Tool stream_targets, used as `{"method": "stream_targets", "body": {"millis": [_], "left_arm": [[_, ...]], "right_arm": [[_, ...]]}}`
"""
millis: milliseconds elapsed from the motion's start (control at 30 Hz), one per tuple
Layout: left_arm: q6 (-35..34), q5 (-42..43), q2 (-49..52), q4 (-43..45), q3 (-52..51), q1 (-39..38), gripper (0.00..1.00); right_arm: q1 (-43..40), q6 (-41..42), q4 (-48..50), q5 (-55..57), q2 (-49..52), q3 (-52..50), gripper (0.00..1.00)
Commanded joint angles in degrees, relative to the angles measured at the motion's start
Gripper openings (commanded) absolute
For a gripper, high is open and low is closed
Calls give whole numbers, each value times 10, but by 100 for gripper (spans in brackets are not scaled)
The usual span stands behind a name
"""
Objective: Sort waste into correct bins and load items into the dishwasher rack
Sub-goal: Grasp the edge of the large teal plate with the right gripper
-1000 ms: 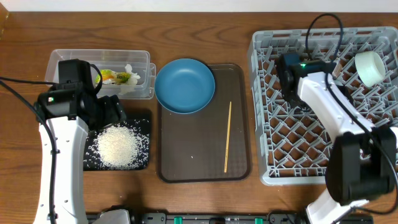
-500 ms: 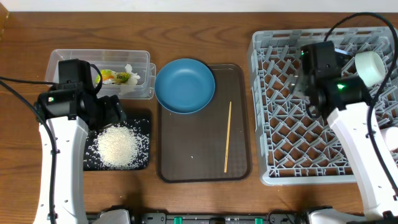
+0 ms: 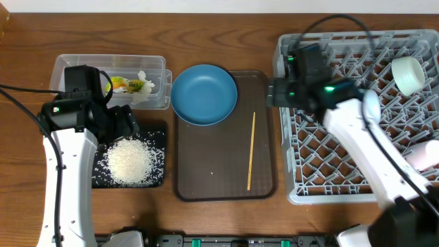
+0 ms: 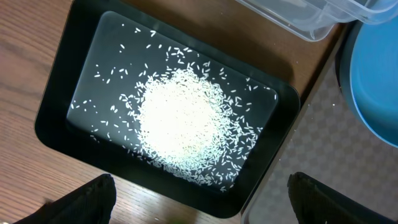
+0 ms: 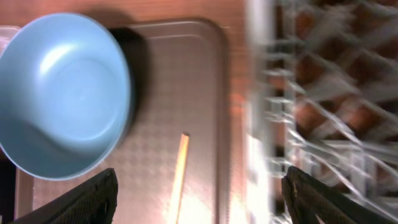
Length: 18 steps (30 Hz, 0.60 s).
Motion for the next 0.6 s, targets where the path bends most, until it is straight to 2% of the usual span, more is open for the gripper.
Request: {"method": "stream_targets", "body": {"millis": [0,367,433,567], "left_arm": [[-5,-5,-7,-2,1,3,91],[-5,-5,-7,-2,1,3,91],[-5,-5,-7,-2,1,3,91],[-5,-5,-7,-2,1,3,91]], "right_arm": [[35,-9,27,-10,48,-1,82],[111,12,137,26,190,-1,67],[113,30,144,31,203,-1,61],[113,45,144,34,208,-1,38]]}}
